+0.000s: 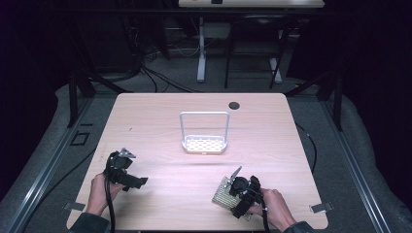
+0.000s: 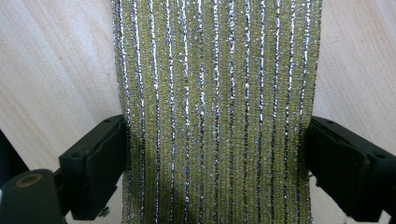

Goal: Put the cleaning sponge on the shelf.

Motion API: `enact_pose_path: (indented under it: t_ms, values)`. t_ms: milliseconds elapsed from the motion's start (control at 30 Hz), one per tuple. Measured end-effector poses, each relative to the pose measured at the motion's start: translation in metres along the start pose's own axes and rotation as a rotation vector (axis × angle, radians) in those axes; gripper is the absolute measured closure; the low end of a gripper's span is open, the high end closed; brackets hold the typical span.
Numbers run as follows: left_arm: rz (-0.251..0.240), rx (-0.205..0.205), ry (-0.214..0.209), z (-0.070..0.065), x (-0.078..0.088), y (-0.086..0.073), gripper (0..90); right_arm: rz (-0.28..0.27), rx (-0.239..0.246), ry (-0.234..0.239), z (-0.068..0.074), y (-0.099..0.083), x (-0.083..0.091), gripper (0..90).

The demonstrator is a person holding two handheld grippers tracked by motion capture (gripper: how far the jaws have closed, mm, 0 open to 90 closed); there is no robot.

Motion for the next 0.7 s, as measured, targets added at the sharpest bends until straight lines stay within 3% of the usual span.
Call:
enact_pose_path:
  t_ms: [333,533,700]
  values:
    - [0.009,0.001,0.003,-0.0005,0.0001,-0.0003,0.3,-0.004,-0.009,0.002,0.0023,-0.0012,0.0031,21.3]
    - [0.021,0.006,0.009,-0.0014,-0.0016,0.0,0.2,-0.033,-0.028,0.007,0.0033,-0.0034,0.0071,39.8]
    - [0.02,0.005,0.016,-0.001,-0.0012,-0.0003,0.3,-0.04,-0.037,0.0,0.0048,-0.0057,0.0095,48.9]
Point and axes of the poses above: each handheld gripper's, and its own axes: x roughly backward along the jaws, y roughly out of its top, z roughly to its left, the point moved 2 cm from there along -x, roughly forward along the jaws, and after that the axes turned 5 degrees about -y, right-handed, at the moved point
